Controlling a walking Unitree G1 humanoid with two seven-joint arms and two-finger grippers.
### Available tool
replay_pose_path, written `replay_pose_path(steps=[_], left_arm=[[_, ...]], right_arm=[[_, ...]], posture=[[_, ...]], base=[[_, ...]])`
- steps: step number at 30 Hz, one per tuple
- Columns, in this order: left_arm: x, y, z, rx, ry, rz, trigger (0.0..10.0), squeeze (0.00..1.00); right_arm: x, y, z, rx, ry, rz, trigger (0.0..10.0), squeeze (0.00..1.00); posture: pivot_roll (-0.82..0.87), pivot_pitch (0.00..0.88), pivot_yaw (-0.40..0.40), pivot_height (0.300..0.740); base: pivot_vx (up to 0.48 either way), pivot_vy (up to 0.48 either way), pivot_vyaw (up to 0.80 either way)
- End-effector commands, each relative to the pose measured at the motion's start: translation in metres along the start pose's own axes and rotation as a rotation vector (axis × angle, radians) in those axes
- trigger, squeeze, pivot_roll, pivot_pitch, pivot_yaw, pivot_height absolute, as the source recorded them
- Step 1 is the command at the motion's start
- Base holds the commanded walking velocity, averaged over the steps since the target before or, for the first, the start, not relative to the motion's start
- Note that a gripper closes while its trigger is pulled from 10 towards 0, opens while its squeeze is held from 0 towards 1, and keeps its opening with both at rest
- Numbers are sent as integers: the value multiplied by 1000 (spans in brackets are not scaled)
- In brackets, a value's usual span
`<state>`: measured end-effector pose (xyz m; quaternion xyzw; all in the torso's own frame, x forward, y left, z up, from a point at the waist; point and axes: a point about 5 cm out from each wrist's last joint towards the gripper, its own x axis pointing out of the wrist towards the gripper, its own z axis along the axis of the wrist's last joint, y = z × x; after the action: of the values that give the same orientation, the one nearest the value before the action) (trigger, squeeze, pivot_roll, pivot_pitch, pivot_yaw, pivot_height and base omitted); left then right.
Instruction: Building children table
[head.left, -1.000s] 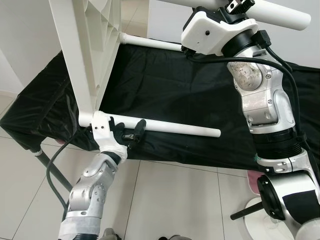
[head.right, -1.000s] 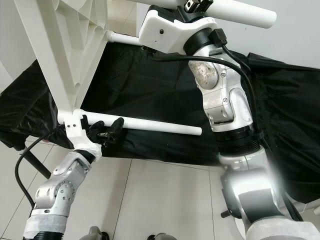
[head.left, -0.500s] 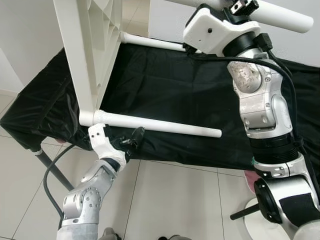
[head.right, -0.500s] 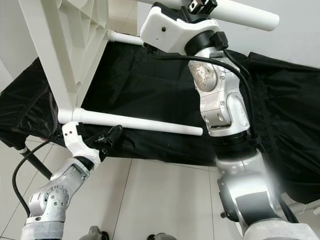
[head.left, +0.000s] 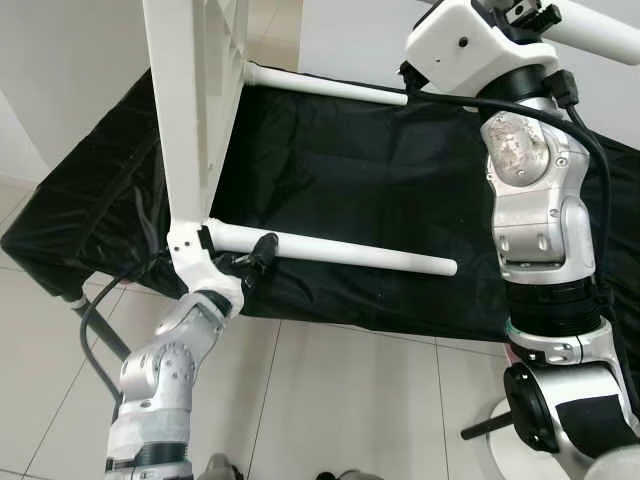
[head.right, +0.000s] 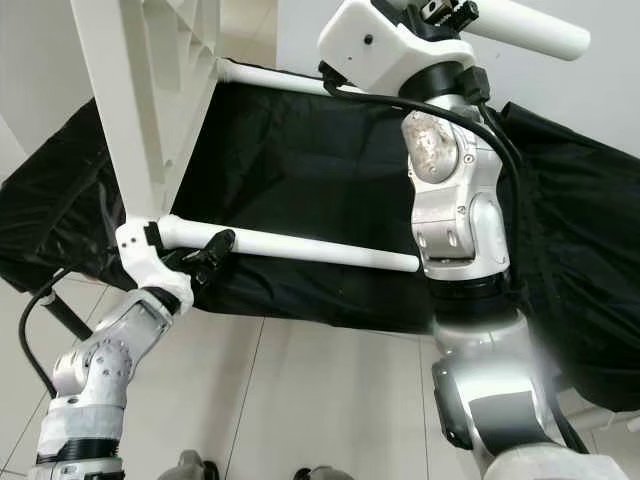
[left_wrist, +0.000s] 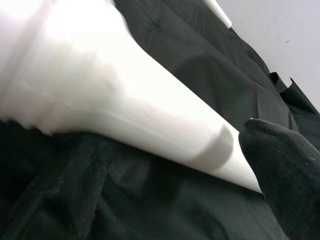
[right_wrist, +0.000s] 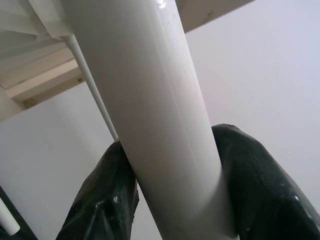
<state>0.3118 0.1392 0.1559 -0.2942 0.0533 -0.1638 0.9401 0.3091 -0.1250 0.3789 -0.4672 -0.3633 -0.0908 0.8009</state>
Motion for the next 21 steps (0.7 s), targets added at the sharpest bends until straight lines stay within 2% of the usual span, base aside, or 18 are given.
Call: replay_pose_path(steps=[1, 2, 4, 5, 7, 9, 10, 14, 17, 18, 21], left_arm=[[3, 0, 1, -4, 5, 6, 10000, 0], [3, 0, 1, -4, 5, 6, 10000, 0], [3, -7, -14, -30, 76, -14, 10000, 0], [3, -7, -14, -30, 76, -14, 10000, 0], [3, -12, -32, -22, 156, -11, 10000, 0], [5, -15, -37, -30, 176, -15, 10000, 0], [10, -21, -38, -32, 169, -16, 10000, 0], [17, -24, -33, -33, 139, -7, 10000, 0], [30, -18, -15, -19, 22, 113, 10000, 0], [33, -15, -5, -31, -40, 161, 7490, 0], [34, -14, -3, -37, -55, 171, 7490, 0]], right_arm=[[-4, -25, -16, 138, 101, -171, 0, 0], [-4, -25, -16, 138, 101, -171, 0, 0], [-6, -34, -18, 157, 132, -223, 0, 0], [-6, -34, -18, 157, 132, -223, 0, 0], [-7, -34, -16, 164, 126, -228, 0, 0], [-7, -33, -13, 168, 118, -225, 0, 0], [-6, -32, -10, 180, 108, -221, 0, 0], [-5, -31, -8, 190, 106, -219, 0, 0], [-4, -30, -5, 197, 103, -221, 0, 0], [-4, -30, -4, 207, 104, -223, 0, 0], [-4, -30, -4, 211, 104, -223, 0, 0]], posture=[[-1, 126, -35, 740], [-1, 126, -35, 740], [-15, 132, -22, 740], [-15, 132, -22, 740], [-17, 138, -21, 740], [-19, 139, -19, 740], [-19, 139, -20, 740], [-19, 139, -20, 740], [-21, 137, -20, 740], [-22, 137, -19, 740], [-26, 137, -18, 740]], base=[[0, 0, 0], [0, 0, 0], [0, 0, 0], [0, 0, 0], [0, 0, 0], [0, 0, 0], [0, 0, 0], [0, 0, 0], [0, 0, 0], [0, 0, 0], [0, 0, 0]])
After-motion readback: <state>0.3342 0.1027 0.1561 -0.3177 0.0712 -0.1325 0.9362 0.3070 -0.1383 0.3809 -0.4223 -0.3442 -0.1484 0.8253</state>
